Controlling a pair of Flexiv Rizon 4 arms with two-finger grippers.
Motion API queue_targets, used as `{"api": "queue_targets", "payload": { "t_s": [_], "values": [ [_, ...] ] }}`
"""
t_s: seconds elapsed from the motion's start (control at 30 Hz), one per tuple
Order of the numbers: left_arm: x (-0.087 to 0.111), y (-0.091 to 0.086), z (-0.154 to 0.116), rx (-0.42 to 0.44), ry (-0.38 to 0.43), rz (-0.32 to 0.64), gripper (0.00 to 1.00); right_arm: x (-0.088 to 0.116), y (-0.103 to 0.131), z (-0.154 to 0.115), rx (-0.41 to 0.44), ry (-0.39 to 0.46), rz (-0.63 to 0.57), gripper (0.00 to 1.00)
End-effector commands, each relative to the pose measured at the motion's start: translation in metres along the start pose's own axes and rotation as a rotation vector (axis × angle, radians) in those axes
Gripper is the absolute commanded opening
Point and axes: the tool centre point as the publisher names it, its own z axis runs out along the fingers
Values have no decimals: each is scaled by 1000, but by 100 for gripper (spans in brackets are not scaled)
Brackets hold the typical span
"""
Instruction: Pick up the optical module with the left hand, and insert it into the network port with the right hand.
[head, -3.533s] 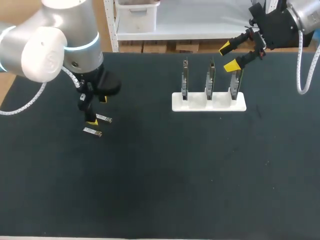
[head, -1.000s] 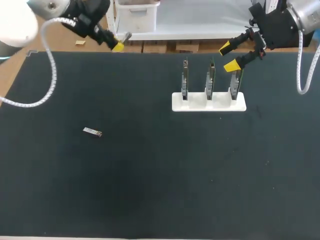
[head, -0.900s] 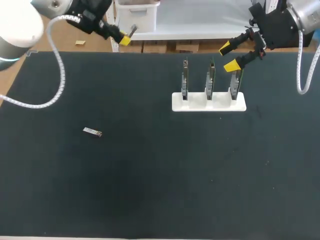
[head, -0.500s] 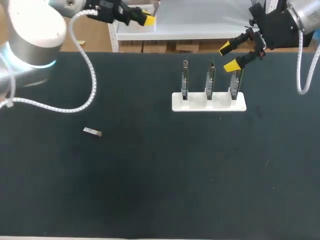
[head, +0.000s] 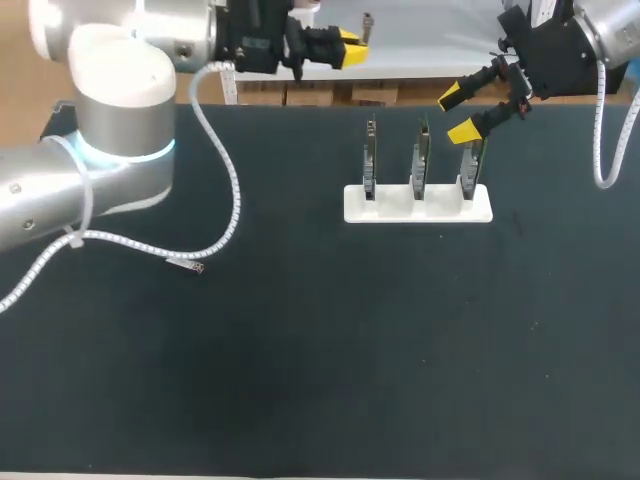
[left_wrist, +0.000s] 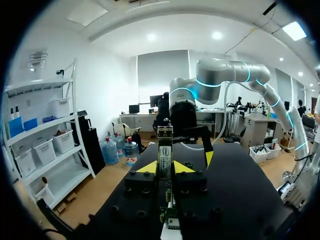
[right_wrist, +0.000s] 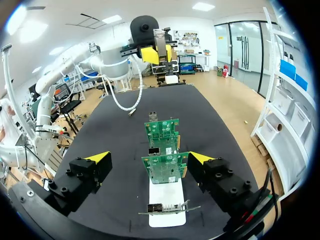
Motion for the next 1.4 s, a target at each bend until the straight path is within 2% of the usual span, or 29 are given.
{"api": "queue_targets", "payload": {
  "t_s": [0.03,0.27,0.67,0.87,1.4],
  "values": [
    [-4,-4,15,9,-119,12,0,0,1,0,4,0,-1,100],
    [-7,-10,32,17,-152,9,0,0,1,0,4,0,-1,100],
    [-5,-21,57,46,-156,4,0,0,1,0,4,0,-1,100],
    [0,-29,71,65,-138,-1,0,0,1,0,4,0,-1,100],
    [15,-37,86,95,-170,-49,0,0,1,0,4,0,-1,100]
  ]
}}
